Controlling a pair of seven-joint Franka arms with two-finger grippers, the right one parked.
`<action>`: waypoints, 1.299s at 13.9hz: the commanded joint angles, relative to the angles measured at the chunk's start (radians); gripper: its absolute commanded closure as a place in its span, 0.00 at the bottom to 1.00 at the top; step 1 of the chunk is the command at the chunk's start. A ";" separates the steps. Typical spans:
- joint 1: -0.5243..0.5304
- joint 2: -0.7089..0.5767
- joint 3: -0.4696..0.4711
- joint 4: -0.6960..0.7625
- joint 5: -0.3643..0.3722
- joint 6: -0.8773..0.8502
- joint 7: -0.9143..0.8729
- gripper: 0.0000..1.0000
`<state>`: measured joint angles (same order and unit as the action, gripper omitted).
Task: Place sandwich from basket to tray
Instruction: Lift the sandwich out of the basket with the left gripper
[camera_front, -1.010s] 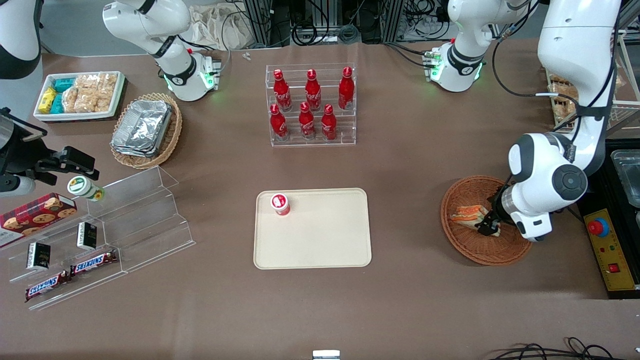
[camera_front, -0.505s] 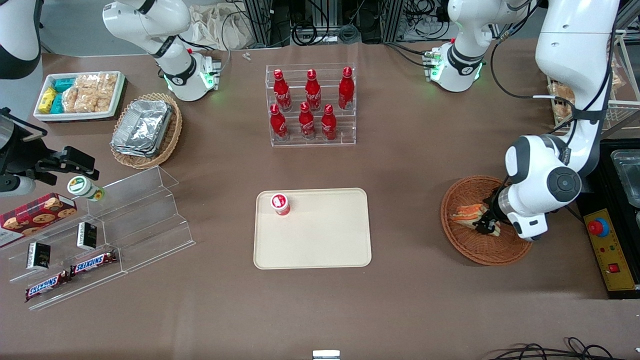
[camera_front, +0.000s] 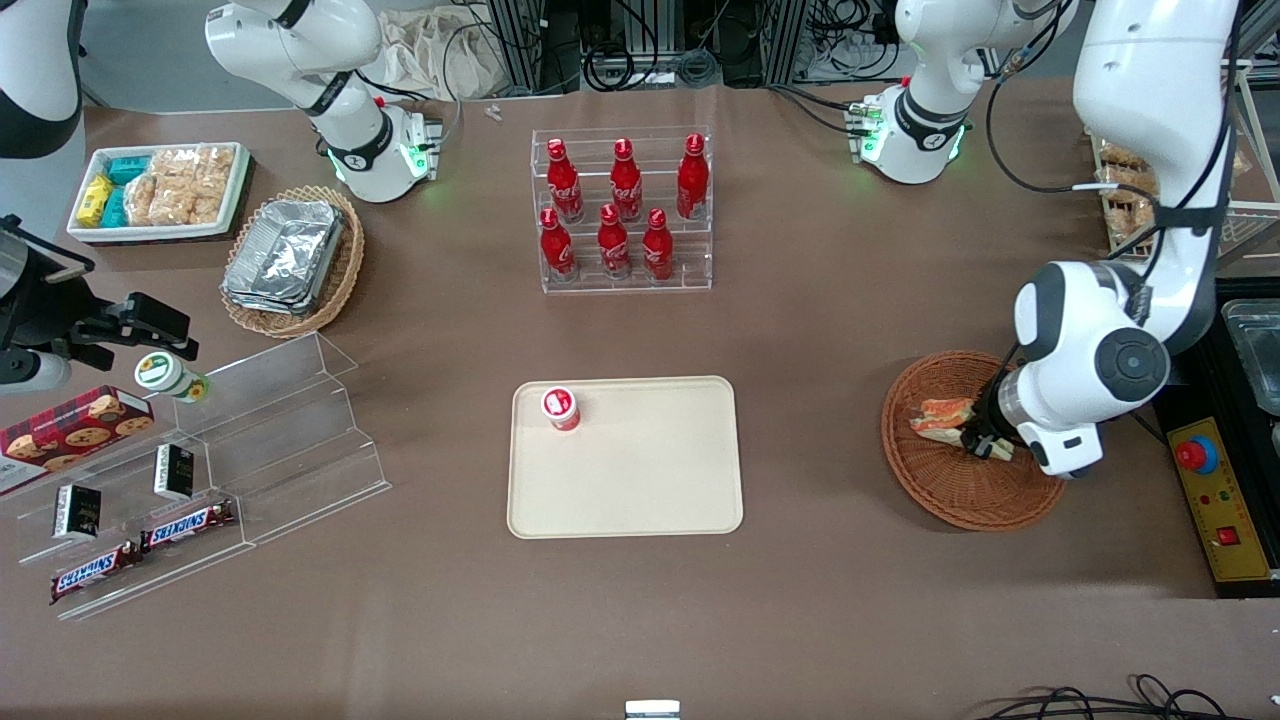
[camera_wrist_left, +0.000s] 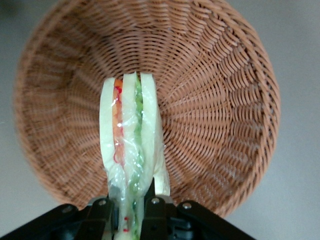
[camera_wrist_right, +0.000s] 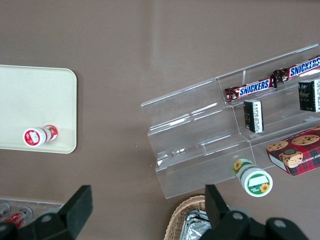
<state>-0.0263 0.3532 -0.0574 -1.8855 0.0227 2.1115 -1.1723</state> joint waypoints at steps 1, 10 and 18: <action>-0.044 -0.023 0.005 0.165 0.025 -0.242 -0.037 1.00; -0.050 -0.048 -0.186 0.445 0.003 -0.578 0.387 1.00; -0.216 0.116 -0.274 0.454 -0.006 -0.366 0.373 1.00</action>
<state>-0.1592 0.4182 -0.3369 -1.4586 -0.0237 1.6862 -0.8025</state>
